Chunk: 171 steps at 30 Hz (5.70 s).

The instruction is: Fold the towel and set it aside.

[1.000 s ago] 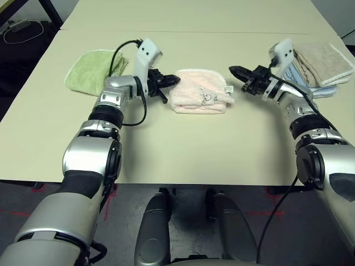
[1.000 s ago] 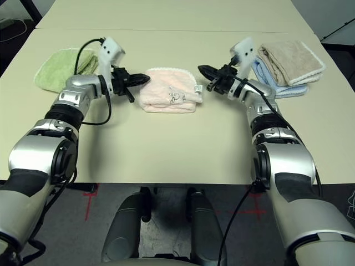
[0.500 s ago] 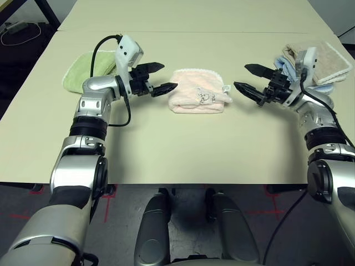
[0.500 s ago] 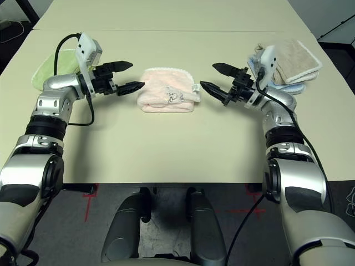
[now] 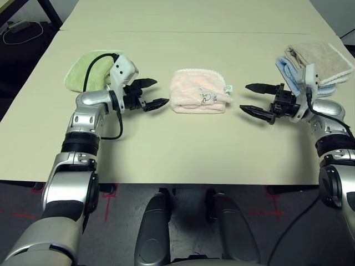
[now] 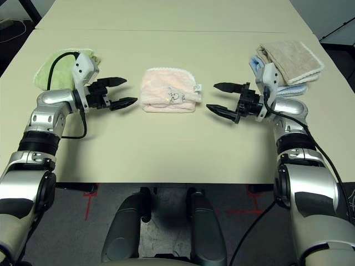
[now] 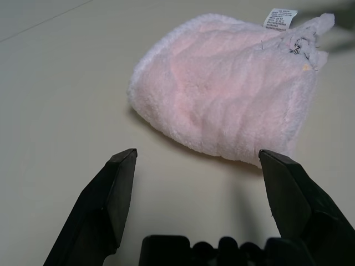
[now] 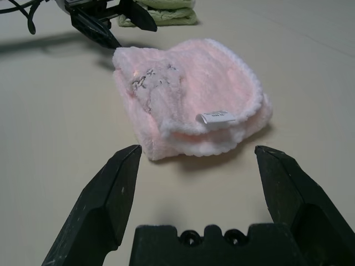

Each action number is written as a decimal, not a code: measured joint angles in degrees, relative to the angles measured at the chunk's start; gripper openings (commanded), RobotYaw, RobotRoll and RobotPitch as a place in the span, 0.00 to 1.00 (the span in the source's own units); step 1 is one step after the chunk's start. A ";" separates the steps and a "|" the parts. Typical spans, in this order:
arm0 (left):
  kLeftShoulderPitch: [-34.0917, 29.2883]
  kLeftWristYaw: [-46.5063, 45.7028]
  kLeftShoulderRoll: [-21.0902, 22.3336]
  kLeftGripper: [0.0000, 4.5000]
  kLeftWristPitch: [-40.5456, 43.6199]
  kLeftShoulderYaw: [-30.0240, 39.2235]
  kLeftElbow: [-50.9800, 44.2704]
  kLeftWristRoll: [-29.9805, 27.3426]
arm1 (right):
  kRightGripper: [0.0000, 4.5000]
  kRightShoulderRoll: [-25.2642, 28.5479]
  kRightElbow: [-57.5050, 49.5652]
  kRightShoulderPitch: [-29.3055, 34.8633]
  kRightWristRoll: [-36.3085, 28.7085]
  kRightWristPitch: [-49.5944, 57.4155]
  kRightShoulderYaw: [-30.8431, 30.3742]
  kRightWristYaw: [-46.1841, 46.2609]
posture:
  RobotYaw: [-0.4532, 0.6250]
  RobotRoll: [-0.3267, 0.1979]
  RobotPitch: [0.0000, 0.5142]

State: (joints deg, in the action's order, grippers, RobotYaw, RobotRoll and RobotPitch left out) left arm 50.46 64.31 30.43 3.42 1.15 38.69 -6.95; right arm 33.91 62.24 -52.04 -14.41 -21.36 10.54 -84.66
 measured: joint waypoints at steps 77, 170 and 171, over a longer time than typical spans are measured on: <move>23.00 -5.93 -9.02 0.01 52.63 9.01 27.66 -11.22 | 1.00 0.38 -3.80 1.72 0.00 -0.52 -0.98 -0.58 | 0.43 0.62 0.39; 18.48 -29.23 5.11 0.01 3.46 31.86 26.75 -24.55 | 1.00 -7.22 -15.82 1.91 -7.35 14.42 1.27 5.71 | 0.47 0.62 0.42; 16.40 -29.82 5.09 0.01 3.98 31.68 26.28 -24.41 | 1.00 -7.19 -15.96 2.01 -7.35 14.45 1.28 5.75 | 0.47 0.62 0.42</move>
State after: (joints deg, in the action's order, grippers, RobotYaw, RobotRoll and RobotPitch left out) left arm 66.86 34.49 35.51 7.40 32.83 64.96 -31.36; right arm 26.72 46.29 -50.02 -21.76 -6.91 11.82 -78.90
